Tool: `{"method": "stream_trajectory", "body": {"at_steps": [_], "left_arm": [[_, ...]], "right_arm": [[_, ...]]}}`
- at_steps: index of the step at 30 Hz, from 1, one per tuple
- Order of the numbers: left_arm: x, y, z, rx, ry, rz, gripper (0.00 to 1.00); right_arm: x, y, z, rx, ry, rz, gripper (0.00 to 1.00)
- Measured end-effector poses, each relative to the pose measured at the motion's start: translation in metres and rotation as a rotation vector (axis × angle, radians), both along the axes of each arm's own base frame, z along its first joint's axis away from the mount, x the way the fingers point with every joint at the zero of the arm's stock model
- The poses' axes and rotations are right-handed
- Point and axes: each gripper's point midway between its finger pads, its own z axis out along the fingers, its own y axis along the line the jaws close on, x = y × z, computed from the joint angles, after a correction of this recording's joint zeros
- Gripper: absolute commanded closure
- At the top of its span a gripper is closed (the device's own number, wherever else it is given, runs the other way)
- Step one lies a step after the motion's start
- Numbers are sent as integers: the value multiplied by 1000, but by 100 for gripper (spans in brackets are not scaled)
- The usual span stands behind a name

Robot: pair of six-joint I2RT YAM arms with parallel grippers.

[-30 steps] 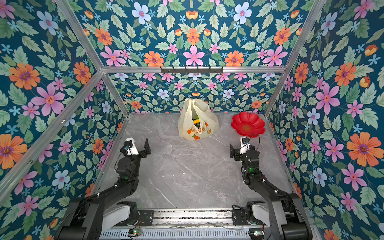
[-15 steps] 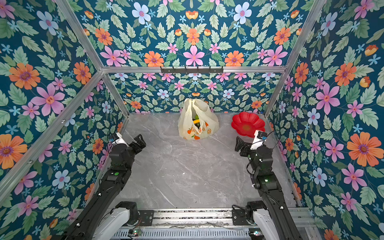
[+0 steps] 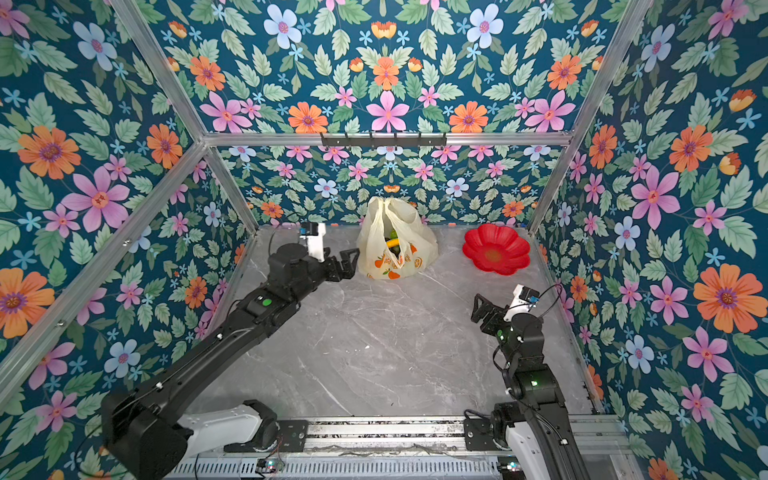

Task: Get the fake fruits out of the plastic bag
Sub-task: 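Reach both grippers toward the yellow plastic bag's two handles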

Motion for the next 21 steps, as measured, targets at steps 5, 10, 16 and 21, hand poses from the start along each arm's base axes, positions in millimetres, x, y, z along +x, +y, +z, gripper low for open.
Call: {"method": "stream_trajectory", "body": {"at_steps": [5, 10, 16, 21], "left_arm": [[22, -32, 0, 80, 2, -3, 10], [55, -47, -6, 149, 21, 61, 14], [83, -62, -15, 169, 53, 99, 19], [107, -71, -14, 165, 61, 154, 27]], "right_arm": [[1, 0, -6, 0, 2, -1, 1], [1, 0, -3, 3, -11, 0, 1], [1, 1, -3, 7, -14, 3, 1], [1, 1, -2, 8, -19, 6, 1]]}}
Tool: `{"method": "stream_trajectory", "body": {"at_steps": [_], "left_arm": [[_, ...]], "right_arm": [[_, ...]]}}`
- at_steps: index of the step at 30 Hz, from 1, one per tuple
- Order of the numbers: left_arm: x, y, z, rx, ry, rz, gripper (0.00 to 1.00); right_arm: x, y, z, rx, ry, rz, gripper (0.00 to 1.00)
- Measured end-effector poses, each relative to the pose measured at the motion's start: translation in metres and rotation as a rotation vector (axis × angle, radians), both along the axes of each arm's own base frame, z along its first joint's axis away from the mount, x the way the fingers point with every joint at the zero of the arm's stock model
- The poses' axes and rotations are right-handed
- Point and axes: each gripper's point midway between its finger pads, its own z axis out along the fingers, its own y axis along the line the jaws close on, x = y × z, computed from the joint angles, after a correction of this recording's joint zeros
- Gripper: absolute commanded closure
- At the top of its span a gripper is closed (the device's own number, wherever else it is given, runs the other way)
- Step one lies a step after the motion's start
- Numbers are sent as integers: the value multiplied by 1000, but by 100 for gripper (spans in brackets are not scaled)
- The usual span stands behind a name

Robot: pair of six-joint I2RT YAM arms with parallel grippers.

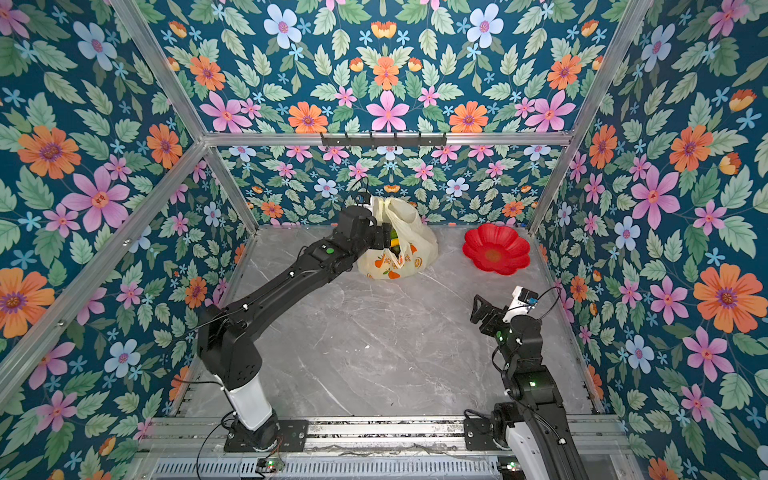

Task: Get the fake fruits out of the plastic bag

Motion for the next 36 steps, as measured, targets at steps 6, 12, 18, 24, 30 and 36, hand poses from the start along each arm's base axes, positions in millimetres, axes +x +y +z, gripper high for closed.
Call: {"method": "stream_trajectory", "body": {"at_steps": [6, 12, 18, 24, 30, 36], "left_arm": [[24, 1, 1, -23, 13, 75, 67], [20, 11, 2, -48, 37, 77, 100], [-23, 26, 1, -80, 45, 14, 100], [-73, 44, 6, -147, 2, -41, 100], [-114, 65, 21, -209, -57, -71, 100], [-141, 84, 28, -246, -94, -84, 100]], "right_arm": [[3, 0, -11, -5, 34, -1, 1], [11, 5, -13, -38, 94, 24, 1], [17, 58, -2, -167, 140, 182, 1], [33, 102, 33, -259, 118, 251, 1], [53, 157, 84, -332, 53, 326, 1], [76, 207, 133, -368, 16, 356, 1]]}}
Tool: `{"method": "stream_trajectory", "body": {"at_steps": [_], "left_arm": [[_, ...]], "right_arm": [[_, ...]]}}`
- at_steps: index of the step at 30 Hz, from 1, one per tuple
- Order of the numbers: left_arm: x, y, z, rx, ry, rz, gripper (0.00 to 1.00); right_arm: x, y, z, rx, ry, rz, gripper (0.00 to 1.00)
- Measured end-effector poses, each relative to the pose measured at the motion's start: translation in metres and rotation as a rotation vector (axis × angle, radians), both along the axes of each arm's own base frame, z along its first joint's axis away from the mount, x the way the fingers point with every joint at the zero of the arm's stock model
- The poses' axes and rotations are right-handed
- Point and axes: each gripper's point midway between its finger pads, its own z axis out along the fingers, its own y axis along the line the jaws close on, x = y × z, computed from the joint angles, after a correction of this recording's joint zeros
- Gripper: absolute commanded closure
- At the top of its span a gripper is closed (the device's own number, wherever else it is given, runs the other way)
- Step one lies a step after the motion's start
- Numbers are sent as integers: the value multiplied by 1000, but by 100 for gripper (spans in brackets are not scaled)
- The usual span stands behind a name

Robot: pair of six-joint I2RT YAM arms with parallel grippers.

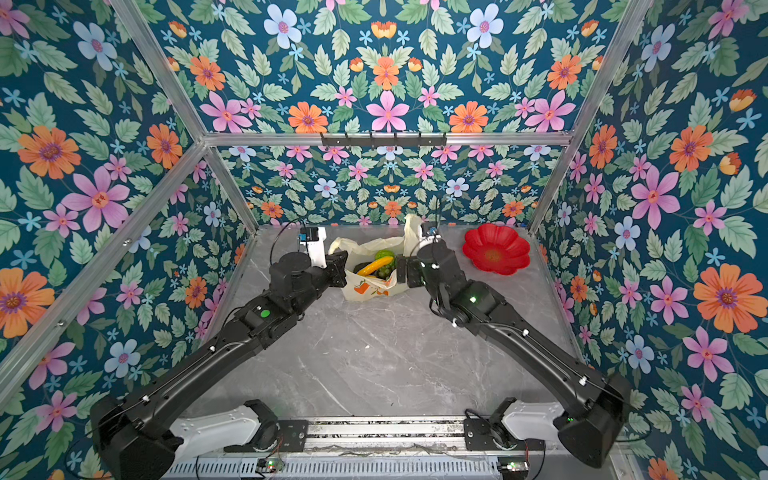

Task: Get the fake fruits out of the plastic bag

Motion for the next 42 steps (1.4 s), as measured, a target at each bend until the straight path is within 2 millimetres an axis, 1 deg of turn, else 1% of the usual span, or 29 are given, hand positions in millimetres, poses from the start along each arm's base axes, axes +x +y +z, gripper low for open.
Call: {"method": "stream_trajectory", "body": {"at_steps": [2, 5, 9, 11, 14, 15, 18, 20, 22, 23, 25, 27, 30, 34, 38, 40, 42], "left_arm": [[-7, 3, -1, -7, -3, -8, 100], [-14, 8, -3, -15, -3, -11, 100], [-22, 13, -5, -31, 3, -15, 100], [-25, 15, -7, -34, 4, -19, 100], [-28, 18, -8, -34, 6, -14, 100], [-28, 20, -8, -33, 6, -7, 100], [-27, 25, -10, -23, 10, 19, 100], [-25, 29, -12, -12, 14, 46, 100], [-21, 34, -15, 0, 24, 84, 100], [-19, 37, -17, 4, 33, 104, 100], [-13, 42, -21, 20, 48, 145, 100], [-6, 45, -22, 34, 59, 177, 100], [8, 49, -16, 40, 67, 210, 100], [26, 50, 7, 6, 50, 213, 100], [25, 51, 29, -40, 6, 198, 100], [22, 54, 35, -62, -18, 193, 100], [21, 60, 30, -67, -23, 202, 100]], "right_arm": [[9, 12, 7, -15, 6, -3, 1], [23, 24, 7, -61, 32, -26, 1], [39, 25, 4, -126, 58, -105, 1], [50, 24, -3, -173, 67, -155, 1], [62, 18, -23, -249, 100, -204, 4], [65, 15, -28, -266, 112, -217, 6], [74, 0, -34, -285, 133, -256, 23], [79, -9, -36, -274, 143, -279, 39], [81, -18, -43, -260, 164, -290, 58], [80, -21, -46, -255, 174, -286, 66], [75, -24, -53, -240, 193, -267, 87], [68, -25, -51, -208, 189, -243, 100], [56, -27, -38, -129, 153, -209, 100], [42, -28, -11, -32, 84, -163, 100], [28, -33, 10, 48, 28, -122, 100], [22, -37, 10, 89, 24, -111, 100], [14, -42, 1, 103, 31, -108, 100]]}}
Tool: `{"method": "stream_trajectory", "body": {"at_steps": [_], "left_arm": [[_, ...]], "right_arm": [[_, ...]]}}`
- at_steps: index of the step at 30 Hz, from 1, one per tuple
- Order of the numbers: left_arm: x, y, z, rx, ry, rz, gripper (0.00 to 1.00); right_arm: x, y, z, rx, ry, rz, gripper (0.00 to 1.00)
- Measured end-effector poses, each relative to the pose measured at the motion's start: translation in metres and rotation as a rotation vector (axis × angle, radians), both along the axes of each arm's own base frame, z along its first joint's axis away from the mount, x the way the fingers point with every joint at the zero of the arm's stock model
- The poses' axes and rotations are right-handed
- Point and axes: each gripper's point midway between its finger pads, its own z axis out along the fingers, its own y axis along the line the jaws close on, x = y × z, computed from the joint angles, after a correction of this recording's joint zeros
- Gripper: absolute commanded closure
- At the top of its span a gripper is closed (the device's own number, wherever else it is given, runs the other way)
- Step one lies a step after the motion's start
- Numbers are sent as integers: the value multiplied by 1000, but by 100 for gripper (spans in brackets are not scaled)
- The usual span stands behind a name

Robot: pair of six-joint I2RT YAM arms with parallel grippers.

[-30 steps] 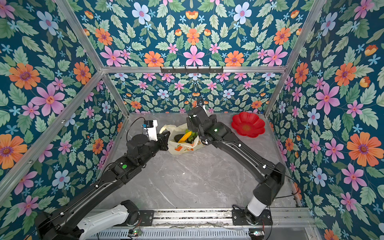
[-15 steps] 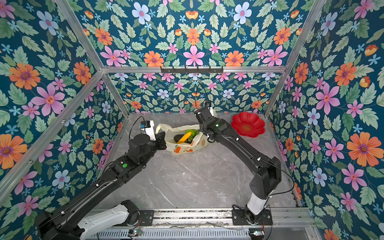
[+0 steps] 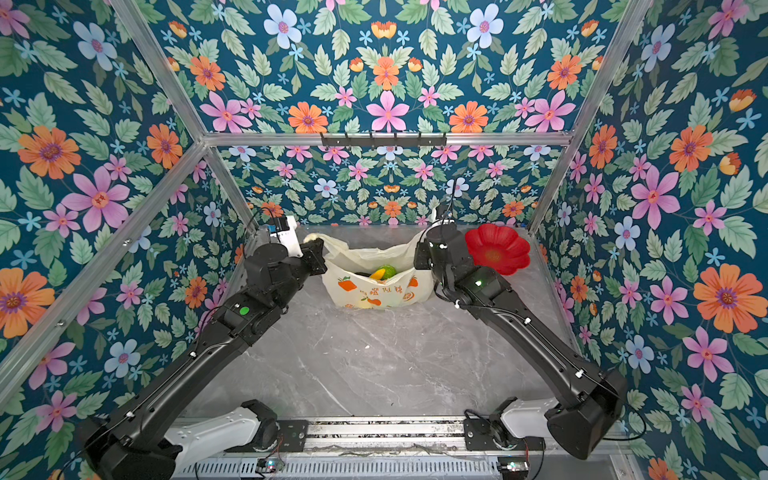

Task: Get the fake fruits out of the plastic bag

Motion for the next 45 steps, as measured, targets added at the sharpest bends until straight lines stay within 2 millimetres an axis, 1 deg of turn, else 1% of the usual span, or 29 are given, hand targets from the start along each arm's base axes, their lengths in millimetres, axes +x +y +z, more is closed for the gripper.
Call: {"method": "stream_trajectory", "body": {"at_steps": [3, 6, 8, 11, 12, 14, 15, 16, 17, 18, 19, 21, 23, 26, 29, 32, 34, 36, 38, 40, 42, 45], "left_arm": [[2, 13, -26, -6, 37, 30, 100], [4, 33, -67, -12, 112, 70, 100], [5, 52, -105, -37, 182, 115, 100], [6, 68, -165, -65, 324, 143, 100], [6, 68, -181, -67, 369, 137, 100], [9, 62, -208, -62, 461, 111, 100], [11, 60, -215, -55, 489, 106, 100], [13, 58, -223, -46, 522, 104, 98], [12, 57, -227, -35, 542, 101, 95], [11, 54, -228, -19, 555, 91, 90], [9, 51, -226, 6, 553, 87, 82], [3, 42, -214, 32, 532, 58, 67], [-3, 35, -197, 52, 490, 41, 53], [-14, 42, -182, 72, 460, 72, 39], [-32, 47, -168, 99, 439, 97, 28], [-46, 47, -147, 123, 415, 110, 23], [-52, 50, -135, 130, 412, 131, 22], [-57, 52, -128, 151, 422, 143, 20], [-66, 53, -125, 170, 443, 144, 15], [-76, 52, -120, 187, 455, 132, 15], [-86, 51, -109, 193, 452, 120, 17], [-102, 38, -87, 200, 412, 63, 21]], "right_arm": [[-12, -3, -23, 20, 34, 19, 100], [-21, -15, -52, 39, 78, -6, 100], [-25, -28, -78, 65, 125, -35, 100], [-26, -49, -123, 145, 216, -96, 100], [-27, -53, -137, 170, 252, -107, 100], [-31, -58, -168, 205, 332, -127, 100], [-32, -58, -175, 215, 354, -129, 100], [-32, -56, -180, 224, 367, -127, 100], [-31, -55, -182, 240, 376, -128, 100], [-31, -52, -183, 247, 382, -119, 100], [-30, -51, -184, 251, 382, -117, 100], [-29, -49, -183, 272, 386, -111, 100], [-28, -47, -180, 281, 382, -106, 100], [-27, -43, -173, 294, 369, -82, 100], [-29, -41, -166, 298, 355, -71, 100], [-31, -38, -158, 291, 334, -47, 100], [-32, -35, -152, 290, 322, -34, 100], [-33, -34, -147, 288, 311, -27, 100], [-34, -33, -144, 282, 305, -18, 100], [-35, -33, -141, 275, 301, -12, 100], [-36, -33, -138, 275, 298, -10, 100], [-34, -33, -136, 270, 289, -12, 100]]}}
